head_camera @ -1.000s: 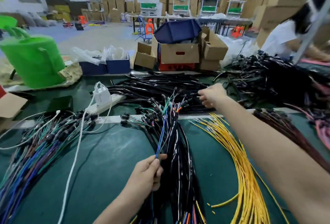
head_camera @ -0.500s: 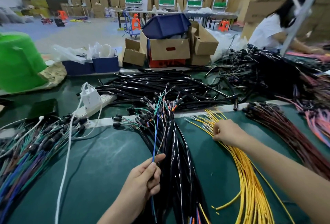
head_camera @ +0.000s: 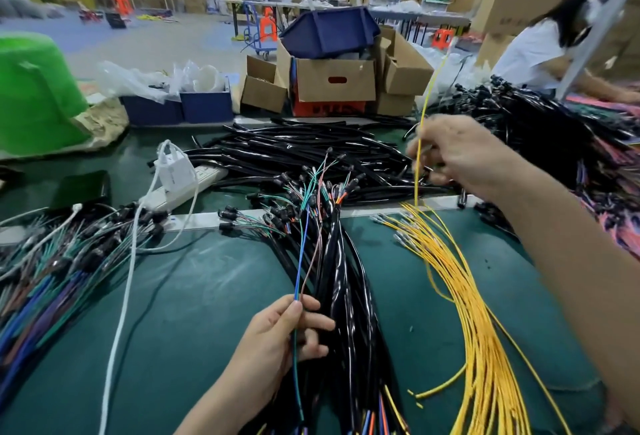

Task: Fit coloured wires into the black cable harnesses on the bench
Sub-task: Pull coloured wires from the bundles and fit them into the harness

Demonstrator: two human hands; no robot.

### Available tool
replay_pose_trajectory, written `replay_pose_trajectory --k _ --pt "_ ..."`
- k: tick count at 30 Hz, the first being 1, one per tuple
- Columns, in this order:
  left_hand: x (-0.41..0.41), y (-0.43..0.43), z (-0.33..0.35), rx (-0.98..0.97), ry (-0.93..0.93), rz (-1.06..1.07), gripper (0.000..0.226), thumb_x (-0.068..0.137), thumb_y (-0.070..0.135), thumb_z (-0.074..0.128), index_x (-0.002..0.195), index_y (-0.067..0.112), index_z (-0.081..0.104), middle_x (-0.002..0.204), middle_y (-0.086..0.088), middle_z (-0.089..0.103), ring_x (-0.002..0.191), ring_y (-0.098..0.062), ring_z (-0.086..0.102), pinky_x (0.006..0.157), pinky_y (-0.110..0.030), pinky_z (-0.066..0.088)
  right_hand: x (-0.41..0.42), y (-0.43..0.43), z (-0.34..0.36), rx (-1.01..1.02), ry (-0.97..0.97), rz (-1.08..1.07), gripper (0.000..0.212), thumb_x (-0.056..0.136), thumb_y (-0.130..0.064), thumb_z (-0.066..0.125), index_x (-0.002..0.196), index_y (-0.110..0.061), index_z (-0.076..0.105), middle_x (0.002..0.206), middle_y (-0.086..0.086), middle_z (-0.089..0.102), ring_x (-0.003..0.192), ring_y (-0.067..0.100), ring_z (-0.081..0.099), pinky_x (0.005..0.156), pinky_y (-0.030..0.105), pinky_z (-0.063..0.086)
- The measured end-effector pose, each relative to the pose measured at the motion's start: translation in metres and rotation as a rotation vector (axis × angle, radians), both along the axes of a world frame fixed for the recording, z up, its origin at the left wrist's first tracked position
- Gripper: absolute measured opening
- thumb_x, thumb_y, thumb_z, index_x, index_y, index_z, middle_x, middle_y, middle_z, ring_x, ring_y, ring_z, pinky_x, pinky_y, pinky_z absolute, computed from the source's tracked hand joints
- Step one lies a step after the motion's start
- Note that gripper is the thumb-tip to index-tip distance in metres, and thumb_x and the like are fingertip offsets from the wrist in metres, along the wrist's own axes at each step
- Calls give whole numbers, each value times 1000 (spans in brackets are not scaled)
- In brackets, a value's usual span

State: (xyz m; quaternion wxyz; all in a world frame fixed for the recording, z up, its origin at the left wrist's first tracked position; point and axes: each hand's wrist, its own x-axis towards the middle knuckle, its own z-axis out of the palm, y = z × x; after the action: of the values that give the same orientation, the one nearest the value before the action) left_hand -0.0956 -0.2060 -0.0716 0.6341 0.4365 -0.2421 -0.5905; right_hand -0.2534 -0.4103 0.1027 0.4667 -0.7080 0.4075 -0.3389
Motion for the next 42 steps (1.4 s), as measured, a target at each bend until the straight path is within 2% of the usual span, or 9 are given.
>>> replay_pose_trajectory --k 5,11,15,18,21,28,32,35,42 --pt "2 -1 1 22 74 -34 25 100 9 33 96 -5 53 102 -25 69 91 -30 71 66 -26 58 40 27 14 289 -258 98 15 95 -9 35 81 -13 37 55 10 64 39 13 44 31 14 26" --pt "4 1 2 -1 112 -77 17 93 12 40 94 -2 51 110 -24 67 103 -34 66 73 -28 57 76 39 -23 501 -328 25 17 94 -8 34 77 -10 34 45 12 57 30 12 40 34 16 33" --pt "4 3 -1 4 92 -53 23 85 18 47 98 0 55 97 -20 71 75 -27 72 59 -27 57 88 36 -54 503 -196 -3 14 91 -8 33 78 -9 38 44 11 58 30 13 43 34 15 31" --pt "3 1 -1 13 138 21 32 82 15 49 106 -4 56 72 -13 66 36 -10 44 36 -17 37 92 31 -80 411 -90 6 16 94 -10 32 80 -11 38 46 10 58 31 16 46 33 16 32" --pt "5 -1 -3 29 175 24 38 83 17 47 112 -6 59 60 -6 52 32 -3 24 31 -13 21 93 28 -102 378 -55 45 17 99 -8 35 84 -12 42 56 13 60 37 19 50 36 20 40" --pt "10 -2 -6 33 232 -27 15 83 15 50 91 4 56 52 2 33 38 -4 24 33 -12 17 56 0 -104 308 -129 90 15 95 -1 49 92 -7 63 84 15 66 56 19 64 58 24 58" --pt "9 -3 -6 36 258 -25 11 85 14 48 86 5 55 51 2 27 36 -3 22 30 -10 19 -27 -57 -105 -327 552 -301 17 93 -9 50 96 -10 67 96 12 69 79 27 65 74 38 55" --pt "8 -4 -6 41 253 -25 12 85 14 48 85 4 55 51 1 26 35 -4 21 30 -9 20 -104 -85 -128 -343 1064 -483 23 90 -8 44 105 -6 62 111 18 62 102 35 57 82 41 51" --pt "9 -4 -7 29 248 -22 15 85 14 46 90 2 53 51 1 25 35 -4 21 28 -11 21 -133 -88 -159 -295 1088 -579 21 92 -7 48 110 -4 58 112 19 59 104 37 53 79 41 49"
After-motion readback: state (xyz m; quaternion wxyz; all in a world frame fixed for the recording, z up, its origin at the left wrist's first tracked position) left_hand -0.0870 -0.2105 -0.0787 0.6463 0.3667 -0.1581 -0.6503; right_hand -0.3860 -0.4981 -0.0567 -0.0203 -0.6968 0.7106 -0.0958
